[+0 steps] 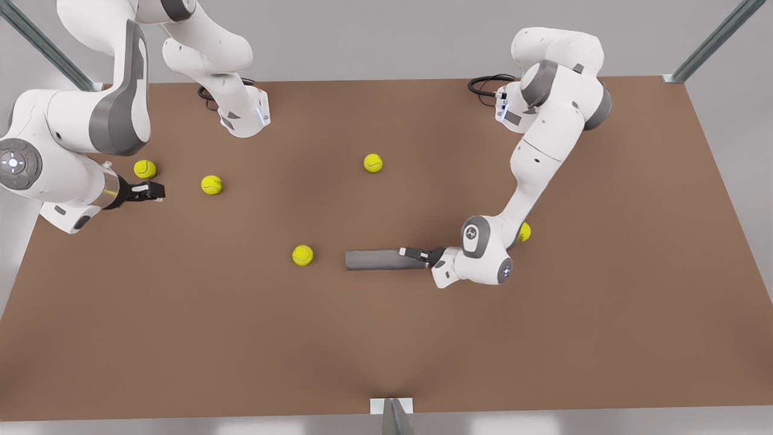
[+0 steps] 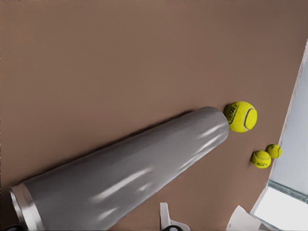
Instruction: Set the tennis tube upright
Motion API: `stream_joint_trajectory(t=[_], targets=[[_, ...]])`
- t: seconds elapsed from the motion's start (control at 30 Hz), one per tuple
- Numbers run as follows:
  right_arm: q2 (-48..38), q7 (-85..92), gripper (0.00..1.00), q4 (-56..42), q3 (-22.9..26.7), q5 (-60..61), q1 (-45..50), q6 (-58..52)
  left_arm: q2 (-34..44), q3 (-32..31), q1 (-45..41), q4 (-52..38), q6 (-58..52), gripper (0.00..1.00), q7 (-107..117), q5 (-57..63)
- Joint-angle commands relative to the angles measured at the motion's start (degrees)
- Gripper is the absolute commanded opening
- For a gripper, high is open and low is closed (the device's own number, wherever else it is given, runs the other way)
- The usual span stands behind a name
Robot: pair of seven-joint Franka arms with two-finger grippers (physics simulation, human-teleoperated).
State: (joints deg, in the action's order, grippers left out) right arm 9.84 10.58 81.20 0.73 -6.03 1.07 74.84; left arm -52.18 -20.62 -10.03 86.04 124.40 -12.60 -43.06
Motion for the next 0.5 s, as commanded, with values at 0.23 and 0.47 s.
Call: stream_joint_trajectory(t=[0.23, 0.47], targets=[[0.09, 1.2, 1.0, 0.01, 1.03, 1.37, -0.01, -0.04, 0.06, -1.61, 3.09, -0.08, -4.96, 1.0, -8.14, -5.98], [0.09, 1.2, 1.0, 0.54, 1.2, 1.37, -0.01, -0.04, 0.85, -2.32, 3.18, -0.17, -5.13, 1.0, -7.79, -7.3]])
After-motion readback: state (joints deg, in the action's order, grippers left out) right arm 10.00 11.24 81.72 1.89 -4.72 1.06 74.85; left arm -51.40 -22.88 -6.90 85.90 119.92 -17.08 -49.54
